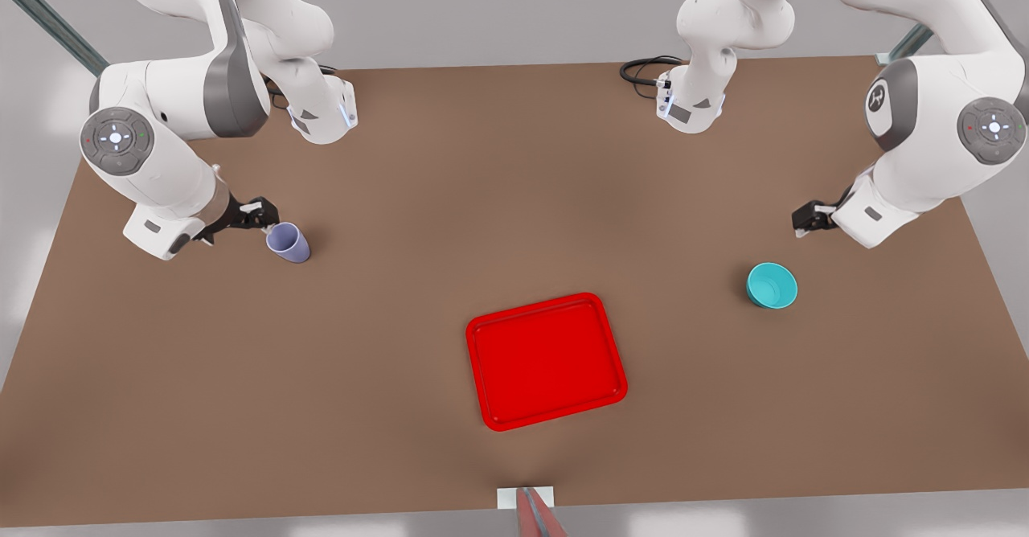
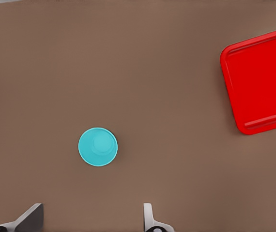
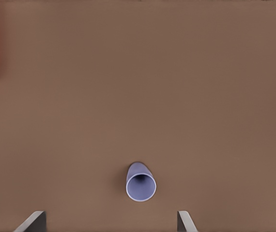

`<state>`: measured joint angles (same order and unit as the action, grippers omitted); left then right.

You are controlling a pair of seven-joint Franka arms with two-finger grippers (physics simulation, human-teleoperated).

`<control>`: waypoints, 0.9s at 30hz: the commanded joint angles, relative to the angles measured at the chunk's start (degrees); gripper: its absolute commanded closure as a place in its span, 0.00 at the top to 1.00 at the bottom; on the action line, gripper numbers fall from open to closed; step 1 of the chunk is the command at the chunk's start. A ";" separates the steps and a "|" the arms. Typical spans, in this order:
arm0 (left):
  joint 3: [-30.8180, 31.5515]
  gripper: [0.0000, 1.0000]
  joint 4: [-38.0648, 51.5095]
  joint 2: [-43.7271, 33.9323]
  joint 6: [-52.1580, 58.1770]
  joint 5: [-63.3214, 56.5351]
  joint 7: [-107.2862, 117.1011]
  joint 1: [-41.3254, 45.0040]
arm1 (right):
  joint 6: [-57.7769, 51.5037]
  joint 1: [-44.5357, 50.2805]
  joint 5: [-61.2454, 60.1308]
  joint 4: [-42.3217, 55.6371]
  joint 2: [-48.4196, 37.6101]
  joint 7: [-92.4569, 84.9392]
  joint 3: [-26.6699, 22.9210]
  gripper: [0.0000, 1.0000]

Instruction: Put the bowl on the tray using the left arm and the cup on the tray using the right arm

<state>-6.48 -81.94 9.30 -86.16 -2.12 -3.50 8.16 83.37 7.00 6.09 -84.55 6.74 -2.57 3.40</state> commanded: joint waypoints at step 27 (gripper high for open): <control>-5.83 0.90 -27.75 23.22 -42.60 29.63 -46.16 -16.25 | -0.84 0.12 0.06 -0.17 0.56 -0.60 -0.15 1.00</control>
<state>-12.30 -109.59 32.57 -126.61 27.29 -34.25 -8.15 82.74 7.12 6.18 -84.74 7.35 -3.07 3.25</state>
